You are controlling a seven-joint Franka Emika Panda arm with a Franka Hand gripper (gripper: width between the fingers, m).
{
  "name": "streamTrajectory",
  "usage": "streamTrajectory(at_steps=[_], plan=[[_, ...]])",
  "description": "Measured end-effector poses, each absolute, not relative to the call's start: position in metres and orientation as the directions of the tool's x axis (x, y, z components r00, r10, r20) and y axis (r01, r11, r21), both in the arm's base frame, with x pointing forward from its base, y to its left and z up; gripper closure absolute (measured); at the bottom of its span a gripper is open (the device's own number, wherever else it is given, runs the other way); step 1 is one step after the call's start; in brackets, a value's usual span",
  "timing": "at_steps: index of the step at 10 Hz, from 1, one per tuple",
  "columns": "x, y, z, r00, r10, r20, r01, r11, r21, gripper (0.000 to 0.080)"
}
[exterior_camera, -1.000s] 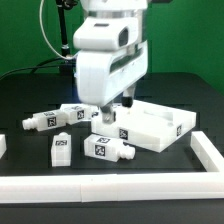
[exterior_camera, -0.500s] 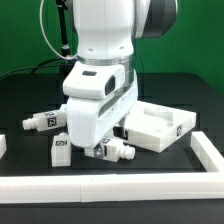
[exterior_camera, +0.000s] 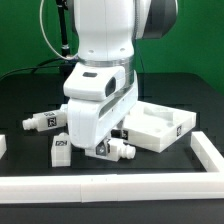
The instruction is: Assemble one leg
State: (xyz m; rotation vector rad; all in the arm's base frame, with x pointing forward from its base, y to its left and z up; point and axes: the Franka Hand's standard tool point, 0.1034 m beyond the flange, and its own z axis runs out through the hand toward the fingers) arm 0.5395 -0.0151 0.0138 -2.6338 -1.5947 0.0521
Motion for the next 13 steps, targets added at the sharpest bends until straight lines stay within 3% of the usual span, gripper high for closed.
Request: streamTrajectory(at_steps=[1, 3, 4, 5, 6, 11, 13], plan=[[0.54, -0.015, 0.014, 0.464, 0.886, 0.003, 0.884, -0.462, -0.071, 0.0514], [0.54, -0.016, 0.016, 0.464, 0.886, 0.0, 0.883, -0.463, -0.074, 0.0514], [0.543, -0.021, 0.037, 0.468, 0.883, -0.018, 0.88, -0.468, -0.082, 0.0514], [0.547, -0.032, 0.067, 0.476, 0.879, -0.026, 0.877, -0.477, -0.065, 0.0514], [0.547, -0.048, 0.083, 0.476, 0.879, -0.027, 0.878, -0.477, -0.042, 0.0514], [0.516, -0.169, 0.073, 0.46, 0.887, -0.04, 0.885, -0.461, -0.06, 0.0512], [0.515, -0.17, 0.073, 0.463, 0.885, -0.042, 0.883, -0.465, -0.061, 0.0512]])
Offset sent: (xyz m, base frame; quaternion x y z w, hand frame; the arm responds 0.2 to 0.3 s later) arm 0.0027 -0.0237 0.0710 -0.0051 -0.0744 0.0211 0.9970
